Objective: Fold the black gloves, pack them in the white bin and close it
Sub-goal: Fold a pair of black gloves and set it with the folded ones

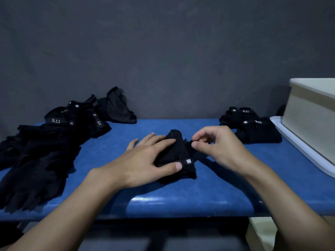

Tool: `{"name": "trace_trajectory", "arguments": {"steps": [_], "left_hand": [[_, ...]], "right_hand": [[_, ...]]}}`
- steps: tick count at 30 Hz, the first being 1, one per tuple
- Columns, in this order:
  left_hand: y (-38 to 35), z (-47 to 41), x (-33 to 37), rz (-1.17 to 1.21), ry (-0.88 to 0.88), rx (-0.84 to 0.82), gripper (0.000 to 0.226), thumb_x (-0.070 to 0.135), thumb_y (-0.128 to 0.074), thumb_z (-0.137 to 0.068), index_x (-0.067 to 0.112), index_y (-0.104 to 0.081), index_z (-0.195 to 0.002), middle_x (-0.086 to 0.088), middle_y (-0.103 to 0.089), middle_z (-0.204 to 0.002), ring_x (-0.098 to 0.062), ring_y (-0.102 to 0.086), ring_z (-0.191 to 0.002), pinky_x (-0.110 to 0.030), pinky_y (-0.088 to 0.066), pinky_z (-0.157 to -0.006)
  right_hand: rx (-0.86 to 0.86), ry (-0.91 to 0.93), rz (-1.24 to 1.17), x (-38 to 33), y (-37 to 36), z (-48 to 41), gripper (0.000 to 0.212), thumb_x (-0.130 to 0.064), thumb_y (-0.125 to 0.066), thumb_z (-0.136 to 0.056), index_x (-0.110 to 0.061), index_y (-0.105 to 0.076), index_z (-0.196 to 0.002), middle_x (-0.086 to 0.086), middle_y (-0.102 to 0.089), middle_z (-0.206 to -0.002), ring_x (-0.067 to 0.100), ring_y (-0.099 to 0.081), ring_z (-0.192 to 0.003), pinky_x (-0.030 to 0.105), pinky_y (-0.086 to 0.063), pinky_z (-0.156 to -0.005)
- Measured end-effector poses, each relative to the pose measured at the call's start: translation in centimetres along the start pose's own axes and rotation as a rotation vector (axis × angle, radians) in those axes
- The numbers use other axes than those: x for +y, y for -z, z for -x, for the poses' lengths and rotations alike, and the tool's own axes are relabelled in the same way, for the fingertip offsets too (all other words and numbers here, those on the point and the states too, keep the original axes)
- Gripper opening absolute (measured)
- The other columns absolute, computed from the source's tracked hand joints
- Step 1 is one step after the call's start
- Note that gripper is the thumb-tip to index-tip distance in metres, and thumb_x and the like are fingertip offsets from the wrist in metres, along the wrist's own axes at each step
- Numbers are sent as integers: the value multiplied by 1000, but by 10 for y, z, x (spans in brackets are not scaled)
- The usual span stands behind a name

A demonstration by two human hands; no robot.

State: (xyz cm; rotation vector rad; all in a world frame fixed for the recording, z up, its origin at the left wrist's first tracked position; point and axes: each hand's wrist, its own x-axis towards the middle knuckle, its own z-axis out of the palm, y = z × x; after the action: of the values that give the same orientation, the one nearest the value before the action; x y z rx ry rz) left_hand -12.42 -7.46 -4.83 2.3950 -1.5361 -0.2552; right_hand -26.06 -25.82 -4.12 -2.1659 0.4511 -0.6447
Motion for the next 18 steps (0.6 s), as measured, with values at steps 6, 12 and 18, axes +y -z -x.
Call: {"name": "trace_trajectory", "arguments": {"steps": [6,12,18], "left_hand": [[-4,-1,1,-28,-29,-33,98,92,-29,-66,51,-8,-152,17,-8,-164,-4,4,-151,-46,-5,-123],[-6,0,5,-54,-26,-57,85,87,-17,-69,59,-3,-148,15,-2,-165,-6,9,-151,-44,-1,-123],[-7,0,3,-66,-33,-52,86,87,-17,-70,58,1,-149,17,1,-165,-6,10,-151,-44,-1,-124]], "right_hand": [[-71,-36,257,12,-1,-4,11,-18,-70,-86,-29,-68,-85,-8,-65,-93,13,-62,-85,30,-51,-85],[-127,-117,-24,16,-11,-13,17,-17,-66,-92,-21,-69,-108,2,-72,-93,9,-65,-84,21,-49,-83],[-1,-115,-197,11,-16,-15,15,-2,-68,-88,-16,-74,-87,7,-73,-88,10,-63,-78,19,-50,-75]]}}
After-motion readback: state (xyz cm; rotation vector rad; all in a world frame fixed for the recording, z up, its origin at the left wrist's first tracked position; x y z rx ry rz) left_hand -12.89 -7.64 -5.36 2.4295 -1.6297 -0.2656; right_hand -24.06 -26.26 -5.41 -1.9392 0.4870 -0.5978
